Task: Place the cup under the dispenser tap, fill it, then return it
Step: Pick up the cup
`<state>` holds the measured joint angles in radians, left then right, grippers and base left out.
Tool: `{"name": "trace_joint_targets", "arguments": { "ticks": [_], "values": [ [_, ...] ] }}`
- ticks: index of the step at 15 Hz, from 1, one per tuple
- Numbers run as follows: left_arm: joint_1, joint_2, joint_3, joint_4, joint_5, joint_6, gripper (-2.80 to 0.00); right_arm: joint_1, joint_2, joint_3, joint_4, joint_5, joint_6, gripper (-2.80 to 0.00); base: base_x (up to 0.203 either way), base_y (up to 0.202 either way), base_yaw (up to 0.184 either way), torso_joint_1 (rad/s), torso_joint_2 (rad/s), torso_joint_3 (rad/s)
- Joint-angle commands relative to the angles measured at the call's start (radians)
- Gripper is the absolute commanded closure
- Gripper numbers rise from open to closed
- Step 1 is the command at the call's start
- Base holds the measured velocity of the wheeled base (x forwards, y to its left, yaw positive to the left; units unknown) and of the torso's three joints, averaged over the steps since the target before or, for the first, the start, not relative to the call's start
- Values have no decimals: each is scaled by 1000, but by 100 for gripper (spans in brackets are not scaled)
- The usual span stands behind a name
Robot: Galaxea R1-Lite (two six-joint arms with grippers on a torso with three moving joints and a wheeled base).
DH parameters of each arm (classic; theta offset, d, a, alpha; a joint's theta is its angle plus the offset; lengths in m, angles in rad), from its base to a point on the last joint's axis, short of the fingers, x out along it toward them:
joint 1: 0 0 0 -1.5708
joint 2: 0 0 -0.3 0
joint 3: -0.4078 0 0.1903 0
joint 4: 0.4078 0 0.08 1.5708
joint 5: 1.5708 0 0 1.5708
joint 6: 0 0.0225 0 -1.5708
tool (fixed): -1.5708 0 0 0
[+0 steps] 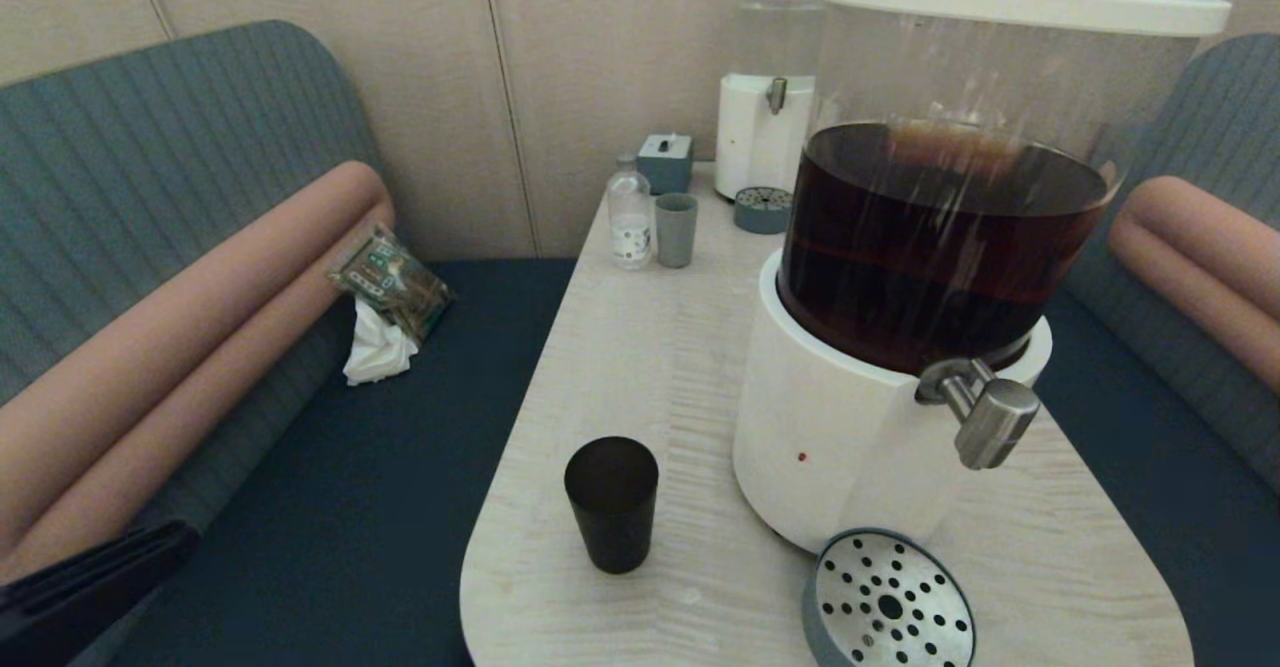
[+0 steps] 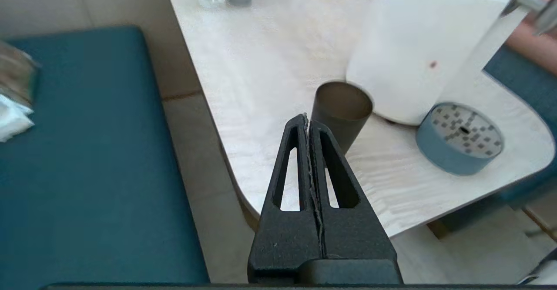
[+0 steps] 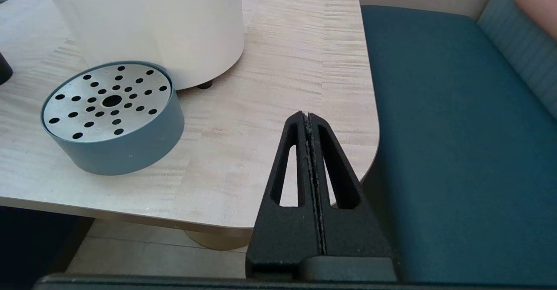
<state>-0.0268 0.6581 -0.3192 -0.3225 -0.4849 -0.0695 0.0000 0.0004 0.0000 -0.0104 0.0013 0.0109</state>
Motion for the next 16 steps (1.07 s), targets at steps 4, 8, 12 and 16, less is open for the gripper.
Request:
{"name": "trace_joint_targets", "arguments": {
  "ticks": [4,8,12,16],
  "values": [
    [-1,271,73,-220,-13,10,0,0,-5,8,0,0,0,0,0,0,0,0,0,0],
    [-1,282,92,-251,-14,1,0,0,-5,8,0,0,0,0,0,0,0,0,0,0],
    [1,285,78,-253,-14,-3,0,0,-5,8,0,0,0,0,0,0,0,0,0,0],
    [-1,296,81,-252,-15,2,0,0,-5,8,0,0,0,0,0,0,0,0,0,0]
  ]
}}
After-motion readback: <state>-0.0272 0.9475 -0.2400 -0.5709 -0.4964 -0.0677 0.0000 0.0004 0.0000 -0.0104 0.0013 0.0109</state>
